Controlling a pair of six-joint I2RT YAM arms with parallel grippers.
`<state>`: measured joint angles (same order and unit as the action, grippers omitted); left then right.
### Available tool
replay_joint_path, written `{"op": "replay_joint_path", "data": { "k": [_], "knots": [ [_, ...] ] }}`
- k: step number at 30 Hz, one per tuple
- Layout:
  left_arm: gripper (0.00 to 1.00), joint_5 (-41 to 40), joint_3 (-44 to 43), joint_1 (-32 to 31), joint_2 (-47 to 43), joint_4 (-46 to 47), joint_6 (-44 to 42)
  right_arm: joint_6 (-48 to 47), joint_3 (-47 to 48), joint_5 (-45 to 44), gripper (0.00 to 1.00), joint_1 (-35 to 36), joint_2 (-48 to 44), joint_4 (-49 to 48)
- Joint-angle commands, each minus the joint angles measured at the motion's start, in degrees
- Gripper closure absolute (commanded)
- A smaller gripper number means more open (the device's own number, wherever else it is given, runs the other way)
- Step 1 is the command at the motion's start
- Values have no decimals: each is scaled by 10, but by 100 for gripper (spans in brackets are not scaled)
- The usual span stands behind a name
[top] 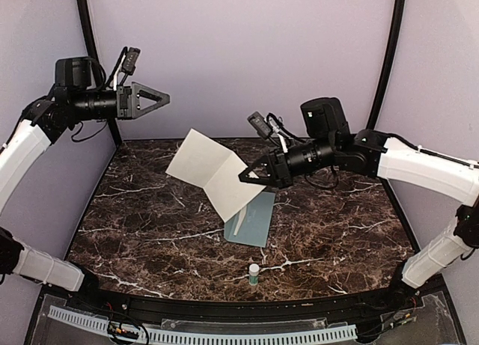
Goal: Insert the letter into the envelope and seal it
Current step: Fold the letter.
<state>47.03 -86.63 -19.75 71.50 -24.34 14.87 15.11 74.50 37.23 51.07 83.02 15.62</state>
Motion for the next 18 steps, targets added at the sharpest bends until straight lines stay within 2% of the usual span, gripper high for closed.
{"op": "replay_joint_path", "data": {
  "k": [1,5,13,18],
  "knots": [
    [17,5,41,10,20,-3,-8,0,-21,16,100,4,-21,-42],
    [21,33,92,-6,18,19,-15,3,-26,22,100,3,-27,-60],
    [22,41,137,-83,14,28,-23,9,-19,31,100,3,-17,-75],
    [22,66,163,-104,13,57,-7,25,-27,16,100,3,-15,-87]
  ]
}}
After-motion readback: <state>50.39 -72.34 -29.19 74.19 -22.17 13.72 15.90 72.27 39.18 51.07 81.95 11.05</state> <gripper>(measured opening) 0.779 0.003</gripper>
